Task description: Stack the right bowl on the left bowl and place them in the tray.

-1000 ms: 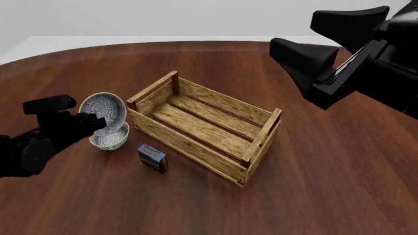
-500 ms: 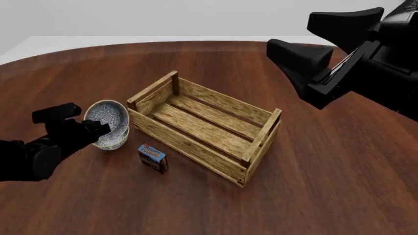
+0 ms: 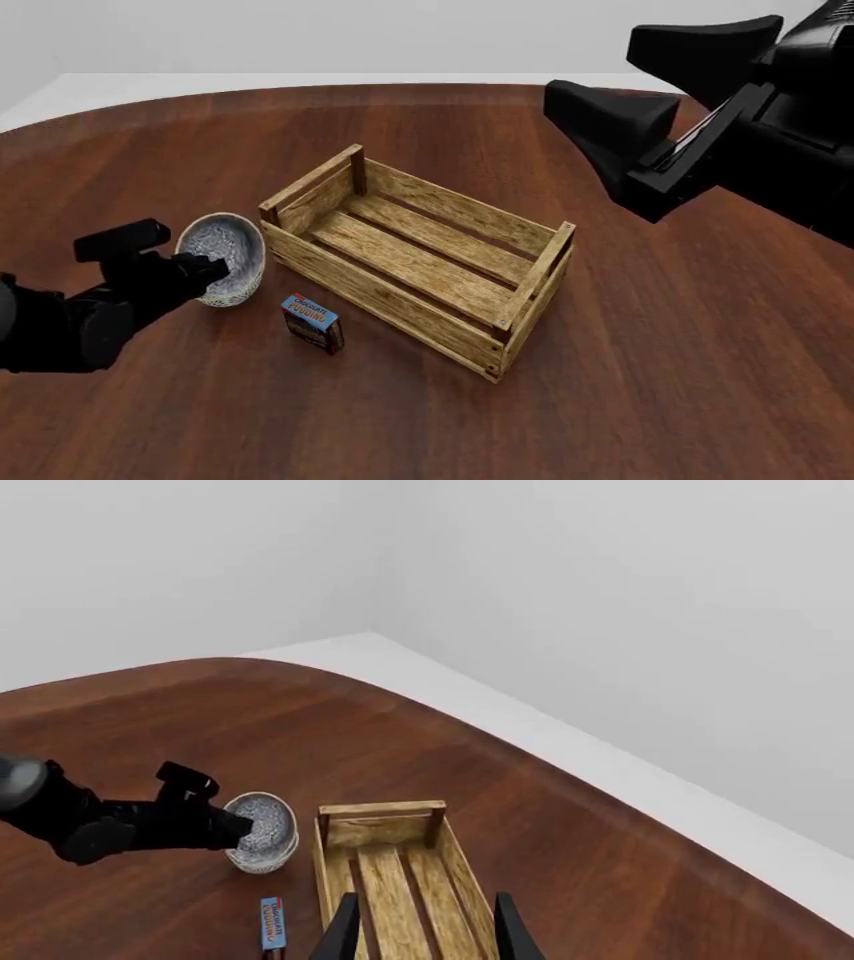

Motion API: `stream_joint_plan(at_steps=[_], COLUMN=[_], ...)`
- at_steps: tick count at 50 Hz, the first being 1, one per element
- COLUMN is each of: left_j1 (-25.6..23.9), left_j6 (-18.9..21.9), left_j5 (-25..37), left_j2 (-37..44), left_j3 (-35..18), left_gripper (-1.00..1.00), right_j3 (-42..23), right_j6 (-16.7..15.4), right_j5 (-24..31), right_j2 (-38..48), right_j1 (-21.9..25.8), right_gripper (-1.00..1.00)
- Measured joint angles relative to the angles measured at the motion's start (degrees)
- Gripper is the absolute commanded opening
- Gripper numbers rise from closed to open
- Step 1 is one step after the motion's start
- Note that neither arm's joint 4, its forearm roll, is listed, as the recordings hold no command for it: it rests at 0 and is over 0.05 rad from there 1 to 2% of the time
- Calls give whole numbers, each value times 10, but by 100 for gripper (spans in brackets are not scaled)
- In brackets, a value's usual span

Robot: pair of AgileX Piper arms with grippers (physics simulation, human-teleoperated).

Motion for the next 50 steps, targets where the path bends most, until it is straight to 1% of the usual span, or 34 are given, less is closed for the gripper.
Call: stream_joint_plan(at_steps=[14,18,23,28,32,40,50], left_j1=[0,0,0,-2,-5,-10,-12], left_j6=[2,9,24,46,68,112,165], left_j5=[5,18,52,95,123,161,202], left_j2=[-4,-24,-73,-131,-161,-178,-174], left_j3=[-3,-3,-7,-15,-25,-46,-78], left_gripper=[100,100,100,100,100,100,100], right_j3=[1,1,1,1,1,0,0], right_j6=[-1,-1,-2,-2,-3,-3,-4], right_j5=[1,1,1,2,2,1,0], right_j2=[-2,-2,-2,-2,-2,0,3], right_j1=[1,1,2,2,3,4,6], right_gripper=[100,100,100,100,100,100,100])
